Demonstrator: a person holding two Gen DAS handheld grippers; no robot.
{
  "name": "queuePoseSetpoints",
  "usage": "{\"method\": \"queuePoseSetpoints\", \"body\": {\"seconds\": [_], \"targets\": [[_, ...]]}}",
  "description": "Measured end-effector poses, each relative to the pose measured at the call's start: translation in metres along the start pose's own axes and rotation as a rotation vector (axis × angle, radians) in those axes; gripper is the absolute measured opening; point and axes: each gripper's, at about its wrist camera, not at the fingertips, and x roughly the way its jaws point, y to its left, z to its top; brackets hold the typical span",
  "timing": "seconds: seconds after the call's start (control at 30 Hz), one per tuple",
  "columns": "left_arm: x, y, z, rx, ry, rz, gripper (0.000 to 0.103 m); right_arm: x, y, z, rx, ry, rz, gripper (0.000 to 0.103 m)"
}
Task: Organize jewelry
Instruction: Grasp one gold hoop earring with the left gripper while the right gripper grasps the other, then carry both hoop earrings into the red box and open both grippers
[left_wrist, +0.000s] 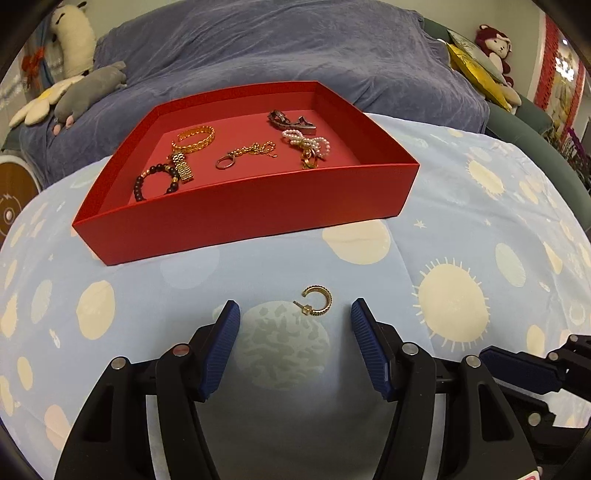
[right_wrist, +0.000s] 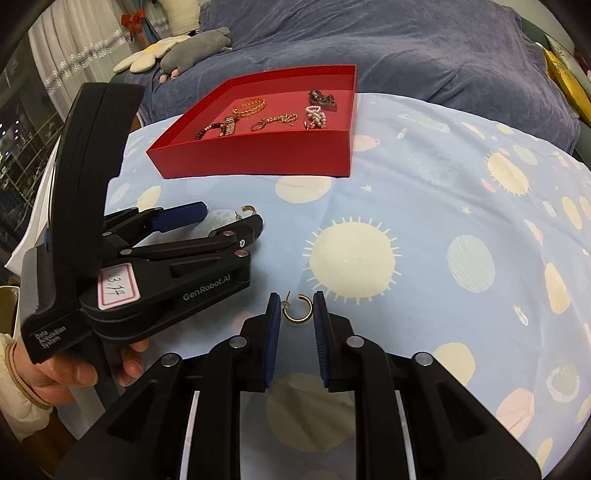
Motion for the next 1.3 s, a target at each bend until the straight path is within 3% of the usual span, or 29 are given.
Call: {"method": "queuePoseSetpoints", "body": {"seconds": [0.1, 0.23, 0.4, 0.6, 0.83, 1.3], "targets": [[0.002, -0.001, 0.001, 0.007, -0.012, 0.005, 0.058, -0.001, 0.000, 0.001, 0.003, -0.004, 0.006, 0.017], [0.002, 0.002, 0.002, 0.006, -0.022, 0.002, 0.035, -0.001, 0.001, 0.003, 0.007, -0.006, 0.009, 0.017], [0.000, 0.003, 0.002, 0.008, -0.026, 0.004, 0.017, -0.002, 0.004, 0.004, 0.012, -0.007, 0.015, 0.017], [-0.003, 0.009, 0.001, -0.006, -0.015, -0.014, 0.017, -0.007, 0.008, 0.010, 0.012, -0.022, 0.027, 0.017], [-0.014, 0.028, 0.003, -0.094, 0.004, -0.077, 0.017, -0.012, 0.012, 0.022, 0.023, -0.049, 0.036, 0.017], [-0.066, 0.061, 0.041, -0.168, -0.112, -0.083, 0.017, -0.023, 0.025, 0.087, 0.037, -0.171, 0.048, 0.017]]}}
